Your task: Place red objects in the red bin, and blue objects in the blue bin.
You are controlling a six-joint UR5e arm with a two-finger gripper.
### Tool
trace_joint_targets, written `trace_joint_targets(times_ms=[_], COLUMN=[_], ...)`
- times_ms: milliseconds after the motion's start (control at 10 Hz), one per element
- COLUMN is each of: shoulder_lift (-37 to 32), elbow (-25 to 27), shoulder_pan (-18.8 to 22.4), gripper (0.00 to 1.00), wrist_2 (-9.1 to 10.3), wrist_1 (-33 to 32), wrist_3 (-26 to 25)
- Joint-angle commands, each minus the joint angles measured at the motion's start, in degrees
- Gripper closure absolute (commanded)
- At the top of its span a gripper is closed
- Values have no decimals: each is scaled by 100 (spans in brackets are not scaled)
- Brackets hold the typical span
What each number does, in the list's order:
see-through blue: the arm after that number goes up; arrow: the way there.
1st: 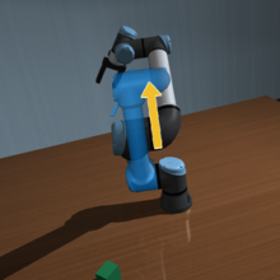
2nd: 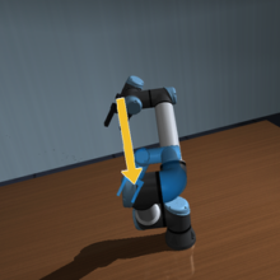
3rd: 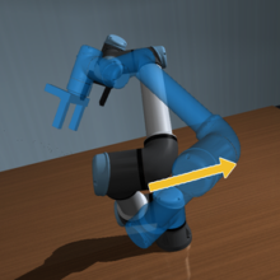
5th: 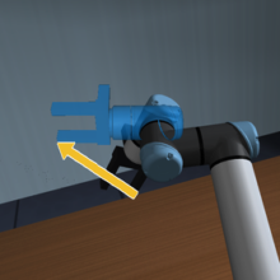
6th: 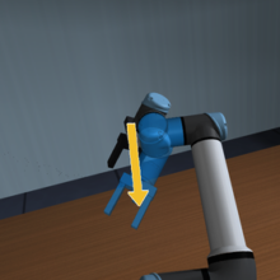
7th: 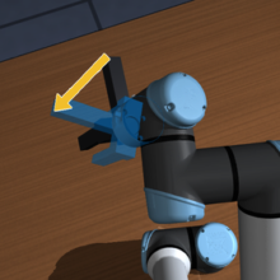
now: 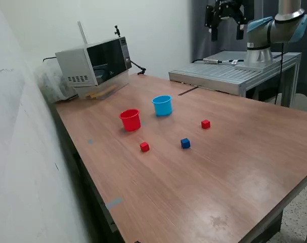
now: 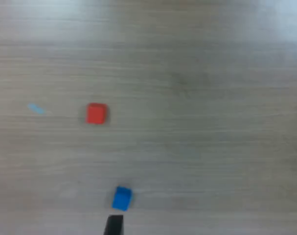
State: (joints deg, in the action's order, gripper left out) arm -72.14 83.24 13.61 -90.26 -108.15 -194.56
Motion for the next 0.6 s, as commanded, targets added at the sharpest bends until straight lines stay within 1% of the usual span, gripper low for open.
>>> trace_joint_targets(times_ms=[0, 100, 200, 300, 400, 500], shoulder_lift=[1215, 1560, 1876, 2071, 2229, 2379], elbow=[-422, -431, -545, -650, -712, -869], shoulder_pan=[230, 230, 230, 221, 212, 186], gripper=[0, 0, 0, 0, 0, 0], wrist_2=[-44, -123, -428, -640, -677, -686], wrist_1=[-493, -766, -899, -1022, -1224, -1234], wrist_3=[-896, -1204, -1546, -1697, -1716, -1743])
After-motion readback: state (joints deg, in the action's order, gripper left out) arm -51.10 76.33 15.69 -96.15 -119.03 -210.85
